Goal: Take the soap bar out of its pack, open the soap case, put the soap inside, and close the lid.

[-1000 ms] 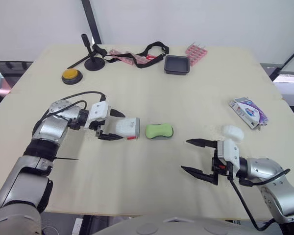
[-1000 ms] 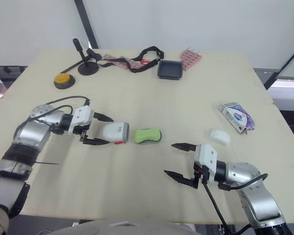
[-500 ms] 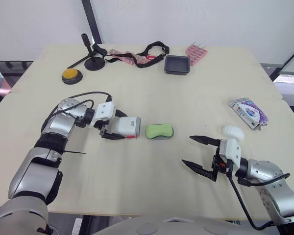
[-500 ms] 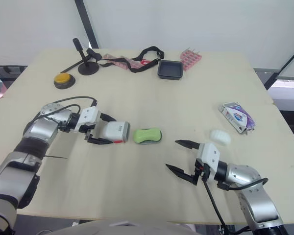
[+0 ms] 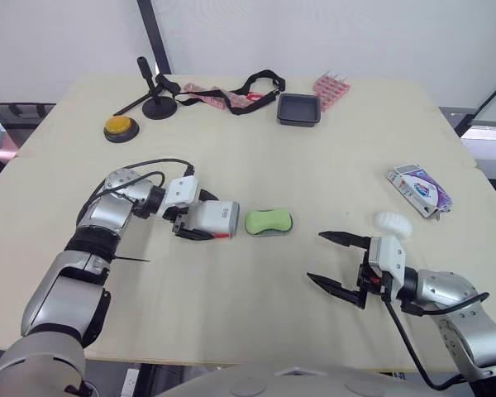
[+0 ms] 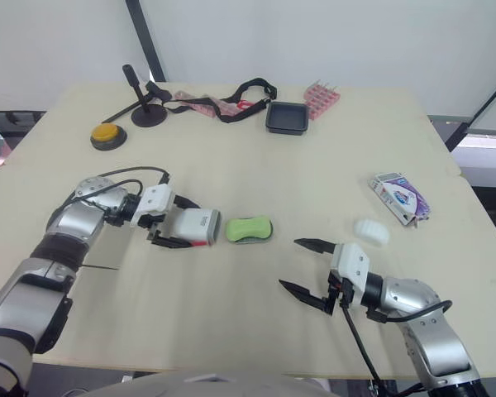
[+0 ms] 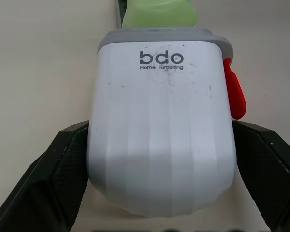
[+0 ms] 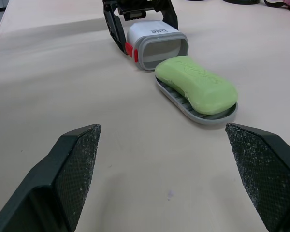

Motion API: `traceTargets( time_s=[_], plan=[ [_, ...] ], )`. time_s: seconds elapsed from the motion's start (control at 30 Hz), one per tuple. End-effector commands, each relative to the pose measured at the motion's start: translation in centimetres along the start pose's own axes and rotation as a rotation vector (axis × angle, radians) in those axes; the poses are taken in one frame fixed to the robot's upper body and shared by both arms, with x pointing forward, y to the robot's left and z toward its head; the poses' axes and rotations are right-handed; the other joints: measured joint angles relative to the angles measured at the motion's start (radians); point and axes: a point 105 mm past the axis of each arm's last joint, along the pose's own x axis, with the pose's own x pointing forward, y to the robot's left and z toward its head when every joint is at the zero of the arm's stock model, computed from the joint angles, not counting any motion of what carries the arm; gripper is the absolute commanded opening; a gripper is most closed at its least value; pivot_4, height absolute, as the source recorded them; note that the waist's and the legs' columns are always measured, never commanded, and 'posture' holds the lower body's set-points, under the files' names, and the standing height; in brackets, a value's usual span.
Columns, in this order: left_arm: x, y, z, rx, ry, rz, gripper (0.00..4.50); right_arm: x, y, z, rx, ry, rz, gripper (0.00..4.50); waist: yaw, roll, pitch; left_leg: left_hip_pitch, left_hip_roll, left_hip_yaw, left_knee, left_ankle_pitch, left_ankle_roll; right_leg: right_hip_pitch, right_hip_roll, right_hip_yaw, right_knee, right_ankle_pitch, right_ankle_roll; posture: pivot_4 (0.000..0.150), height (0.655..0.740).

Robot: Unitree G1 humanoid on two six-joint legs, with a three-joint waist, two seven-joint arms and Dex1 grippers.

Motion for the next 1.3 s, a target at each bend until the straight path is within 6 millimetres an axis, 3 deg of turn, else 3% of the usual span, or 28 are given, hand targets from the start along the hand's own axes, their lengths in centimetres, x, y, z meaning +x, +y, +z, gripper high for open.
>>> traceTargets(
  time_s=[0.03, 0.77, 0.9, 1.13, 1.3],
  plan=[
    [-0.1, -0.4, 0.2, 0.021, -0.002, -0.030, 4.50, 0.0, 0.0, 0.9, -0.033, -0.018, 0.004, 4.46, 0.000, 0.000, 0.000, 0.000, 0.000, 0.000, 0.000, 0.000, 0.000, 0.000, 0.000, 0.000, 0.000, 0.000, 0.000, 0.150, 0.7400],
    [0.8, -0.3, 1.0, 0.085, -0.038, -0.026, 4.50, 0.1, 0.0, 0.8, -0.030, 0.001, 0.012, 4.46, -0.001, 0.000, 0.000, 0.000, 0.000, 0.000, -0.001, 0.000, 0.000, 0.000, 0.000, 0.000, -0.002, 0.000, 0.000, 0.150, 0.7400],
    [0.7, -0.2, 0.9, 0.079, -0.035, -0.017, 3.51, -0.2, -0.1, 0.4, -0.027, 0.009, 0.011, 4.50, -0.001, 0.000, 0.000, 0.000, 0.000, 0.000, -0.001, -0.001, 0.001, 0.000, 0.000, 0.000, -0.002, 0.000, 0.000, 0.150, 0.7400],
    [0.4, -0.5, 0.5, 0.083, -0.028, -0.005, 3.51, -0.6, 0.0, -0.1, -0.025, 0.015, 0.011, 4.50, -0.002, 0.000, 0.000, 0.000, 0.000, 0.000, -0.001, -0.001, 0.001, 0.000, 0.000, 0.000, -0.002, 0.000, 0.000, 0.150, 0.7400],
    [-0.3, -1.0, 0.7, 0.072, -0.039, 0.004, 3.51, -0.1, -1.1, 1.8, -0.111, 0.039, 0.056, 4.50, -0.007, 0.000, 0.000, 0.000, 0.000, 0.000, -0.002, -0.001, 0.000, 0.000, 0.000, 0.000, -0.002, 0.000, 0.000, 0.150, 0.7400]
  ],
)
